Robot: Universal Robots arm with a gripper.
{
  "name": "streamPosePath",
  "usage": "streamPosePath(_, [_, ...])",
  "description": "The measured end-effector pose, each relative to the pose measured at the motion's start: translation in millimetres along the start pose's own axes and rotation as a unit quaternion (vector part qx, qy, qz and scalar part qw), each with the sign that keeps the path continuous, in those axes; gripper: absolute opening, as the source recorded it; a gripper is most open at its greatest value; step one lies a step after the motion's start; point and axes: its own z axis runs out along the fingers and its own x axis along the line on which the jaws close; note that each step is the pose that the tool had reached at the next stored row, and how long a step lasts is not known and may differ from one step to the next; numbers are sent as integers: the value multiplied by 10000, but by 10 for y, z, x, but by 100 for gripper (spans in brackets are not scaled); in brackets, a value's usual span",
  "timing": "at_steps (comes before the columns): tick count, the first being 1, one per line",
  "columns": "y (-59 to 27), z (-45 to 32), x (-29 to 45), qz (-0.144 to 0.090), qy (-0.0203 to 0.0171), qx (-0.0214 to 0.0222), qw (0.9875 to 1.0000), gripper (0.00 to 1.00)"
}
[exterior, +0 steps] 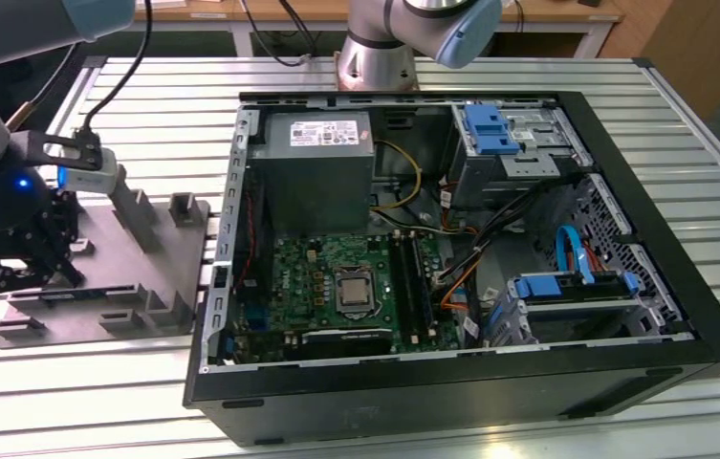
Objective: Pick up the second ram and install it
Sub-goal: 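Pick up the second ram and move it above second insertion slot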
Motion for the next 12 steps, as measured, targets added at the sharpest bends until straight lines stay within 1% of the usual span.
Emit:
streamPosePath(1, [1, -2, 0, -10, -16, -4, 10000, 11])
streamPosePath(2, [1, -1, 0, -25, -70, -13, 10000, 11])
streamPosePath(4, [2, 1, 0, -34, -247, -42, 9997, 11])
streamPosePath(5, [5, 3, 1, -40, -328, -55, 9994, 11])
streamPosePath(6, [11, 4, 2, -52, -392, -67, 9992, 11])
streamPosePath(7, [17, 7, 2, -80, -433, -74, 9990, 11])
streamPosePath(8, [18, 12, 2, -143, -446, -75, 9989, 11])
streamPosePath(10, [18, 17, 1, -292, -444, -75, 9986, 11])
streamPosePath(11, [17, 23, 2, -617, -435, -75, 9971, 11])
streamPosePath(12, [17, 25, 2, -702, -429, -74, 9966, 11])
